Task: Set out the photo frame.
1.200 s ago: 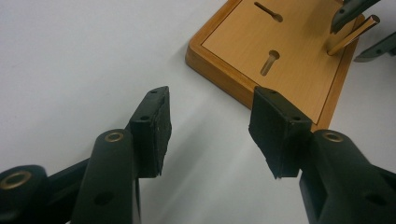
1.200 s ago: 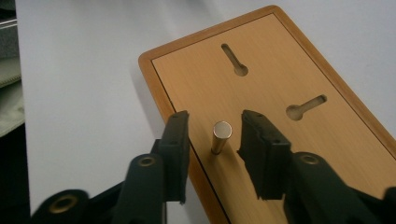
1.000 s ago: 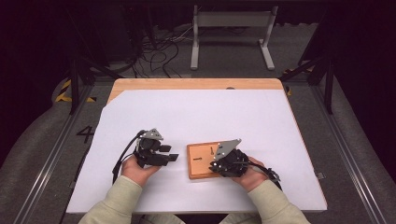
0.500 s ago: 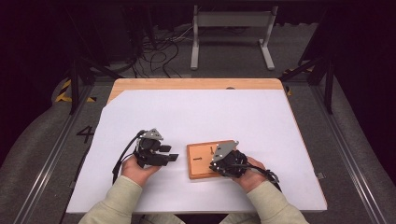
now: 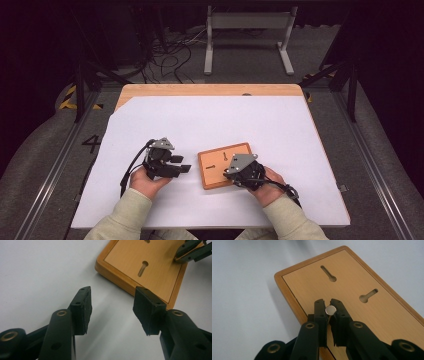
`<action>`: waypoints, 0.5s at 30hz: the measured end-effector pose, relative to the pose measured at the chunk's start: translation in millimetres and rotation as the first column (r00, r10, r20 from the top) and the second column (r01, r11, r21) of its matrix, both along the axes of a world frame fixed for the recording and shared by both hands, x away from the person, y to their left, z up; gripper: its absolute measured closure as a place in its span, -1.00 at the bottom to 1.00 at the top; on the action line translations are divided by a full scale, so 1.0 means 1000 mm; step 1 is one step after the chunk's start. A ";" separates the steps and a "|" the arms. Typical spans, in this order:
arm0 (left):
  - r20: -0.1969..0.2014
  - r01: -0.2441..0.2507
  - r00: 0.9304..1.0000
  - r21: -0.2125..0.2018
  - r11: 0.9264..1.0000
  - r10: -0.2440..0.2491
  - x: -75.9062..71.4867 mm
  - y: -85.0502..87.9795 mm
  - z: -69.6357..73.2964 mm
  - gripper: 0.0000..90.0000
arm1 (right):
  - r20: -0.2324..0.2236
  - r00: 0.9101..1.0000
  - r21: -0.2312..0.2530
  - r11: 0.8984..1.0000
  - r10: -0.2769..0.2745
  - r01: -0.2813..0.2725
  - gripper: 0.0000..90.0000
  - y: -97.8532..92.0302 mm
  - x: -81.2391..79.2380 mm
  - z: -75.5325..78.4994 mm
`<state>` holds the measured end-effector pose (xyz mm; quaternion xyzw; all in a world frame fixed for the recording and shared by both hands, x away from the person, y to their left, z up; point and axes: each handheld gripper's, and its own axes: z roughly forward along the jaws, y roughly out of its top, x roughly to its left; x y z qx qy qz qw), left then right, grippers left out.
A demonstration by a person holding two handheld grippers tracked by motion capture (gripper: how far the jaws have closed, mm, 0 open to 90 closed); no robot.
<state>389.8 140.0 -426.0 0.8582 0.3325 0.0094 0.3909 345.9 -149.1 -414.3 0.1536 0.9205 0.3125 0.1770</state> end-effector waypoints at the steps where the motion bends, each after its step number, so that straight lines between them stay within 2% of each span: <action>1: -0.001 0.002 1.000 0.000 1.000 -0.002 0.000 0.000 0.000 0.09 | 0.011 1.000 0.008 1.000 -0.005 0.005 0.87 0.000 -0.001 0.000; 5: -0.005 -0.001 1.000 -0.003 1.000 0.001 0.000 0.000 0.000 0.09 | 0.057 0.998 0.040 0.999 -0.025 0.023 0.87 0.000 -0.001 -0.005; 8: -0.004 -0.002 1.000 -0.005 1.000 0.002 -0.001 0.000 0.000 0.09 | 0.076 0.997 0.026 0.999 -0.027 0.025 0.87 0.001 -0.002 -0.012; 11: -0.004 -0.002 1.000 -0.005 1.000 0.002 -0.001 0.000 0.000 0.09 | 0.049 0.999 0.041 0.999 -0.020 0.018 0.87 -0.001 -0.002 -0.016; 12: -0.003 0.002 1.000 -0.003 1.000 -0.002 -0.001 0.000 0.000 0.08 | 0.054 0.998 0.050 0.999 -0.021 0.018 0.87 -0.002 -0.004 -0.018; 15: -0.002 0.007 1.000 -0.002 1.000 -0.007 -0.001 -0.001 0.000 0.08 | 0.131 0.991 0.012 1.000 0.009 -0.011 0.87 0.000 -0.014 -0.020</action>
